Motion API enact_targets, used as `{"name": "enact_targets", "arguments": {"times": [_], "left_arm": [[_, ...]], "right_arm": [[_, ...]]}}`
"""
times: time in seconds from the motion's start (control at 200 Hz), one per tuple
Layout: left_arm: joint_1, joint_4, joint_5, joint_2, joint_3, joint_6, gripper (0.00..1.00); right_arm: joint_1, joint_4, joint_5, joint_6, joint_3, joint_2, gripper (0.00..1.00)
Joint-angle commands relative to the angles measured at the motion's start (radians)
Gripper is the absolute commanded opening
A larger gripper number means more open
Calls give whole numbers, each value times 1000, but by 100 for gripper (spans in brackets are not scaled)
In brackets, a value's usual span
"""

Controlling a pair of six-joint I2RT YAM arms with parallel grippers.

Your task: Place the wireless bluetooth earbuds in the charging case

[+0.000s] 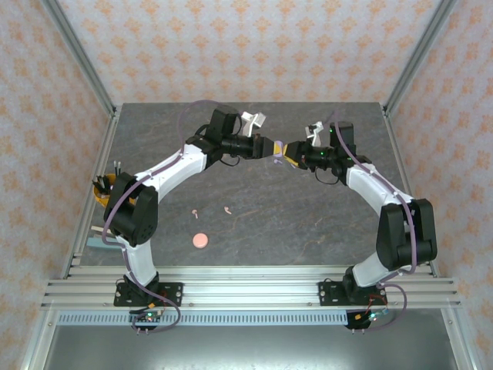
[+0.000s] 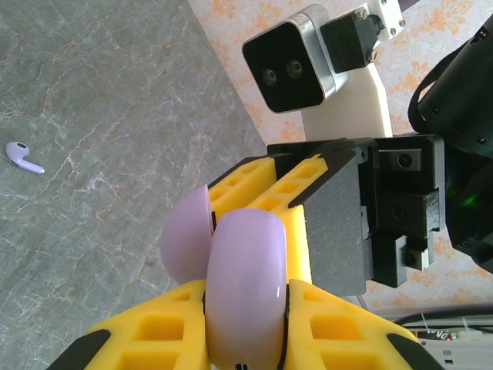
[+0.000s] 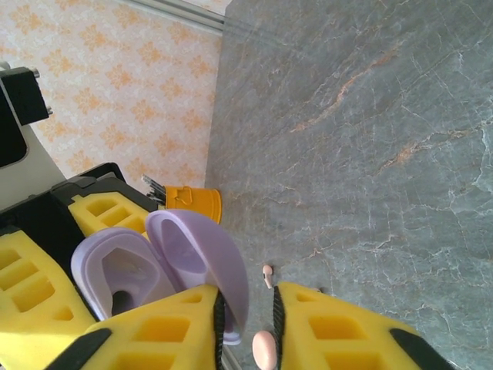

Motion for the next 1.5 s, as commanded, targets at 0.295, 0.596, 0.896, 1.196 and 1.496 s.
{"name": "enact_targets", "arguments": {"times": [0.295,0.596,0.896,1.196,1.496], "left_arm": [[-20,-4,64,-6,33,20,3],[-29,-15,73,1,35,26,3],[-31,-49,41,-4,40,49,21],[-22,-52,-5,-18,48,53,58],[36,-105,-24,-64,53,85,83]], "right_arm": [[0,-1,46,-29,31,33,0],[1,4,48,-14,52,43,3],[3,-20,62,-22,68,29,0],[2,-76,86,-56,78,25,0],[6,-253,103,-213,143,37,0]]}}
